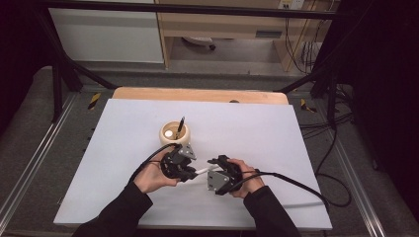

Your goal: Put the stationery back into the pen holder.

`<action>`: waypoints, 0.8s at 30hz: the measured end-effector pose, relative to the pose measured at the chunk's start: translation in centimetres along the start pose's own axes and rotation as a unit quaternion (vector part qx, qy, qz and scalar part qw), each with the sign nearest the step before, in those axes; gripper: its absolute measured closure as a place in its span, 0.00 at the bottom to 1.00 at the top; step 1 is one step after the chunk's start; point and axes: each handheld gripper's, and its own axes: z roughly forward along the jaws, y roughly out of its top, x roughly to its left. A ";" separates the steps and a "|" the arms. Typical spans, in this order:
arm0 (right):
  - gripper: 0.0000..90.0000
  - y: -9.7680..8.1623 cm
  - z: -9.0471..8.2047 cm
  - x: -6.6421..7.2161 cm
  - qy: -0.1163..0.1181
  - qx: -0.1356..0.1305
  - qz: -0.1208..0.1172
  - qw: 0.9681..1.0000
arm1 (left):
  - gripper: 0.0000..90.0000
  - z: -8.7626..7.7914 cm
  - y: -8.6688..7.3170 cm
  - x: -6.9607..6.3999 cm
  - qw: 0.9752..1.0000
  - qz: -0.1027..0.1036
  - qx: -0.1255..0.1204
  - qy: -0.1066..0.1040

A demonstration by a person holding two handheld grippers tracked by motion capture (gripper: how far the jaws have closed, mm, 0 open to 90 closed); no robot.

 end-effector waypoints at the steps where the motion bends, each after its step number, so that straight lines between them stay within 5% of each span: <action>1: 0.52 0.0 0.1 0.0 0.000 -0.001 -0.005 1.000 | 0.87 0.0 0.1 -0.1 1.000 -0.002 -0.001 -0.002; 13: 0.73 0.1 0.4 0.3 0.004 -0.008 -0.065 0.998 | 0.87 0.5 0.9 -0.6 1.000 0.000 -0.001 -0.012; 24: 0.85 0.1 0.4 0.5 0.008 -0.012 -0.092 0.996 | 0.87 0.8 1.2 -0.8 1.000 0.003 0.001 -0.014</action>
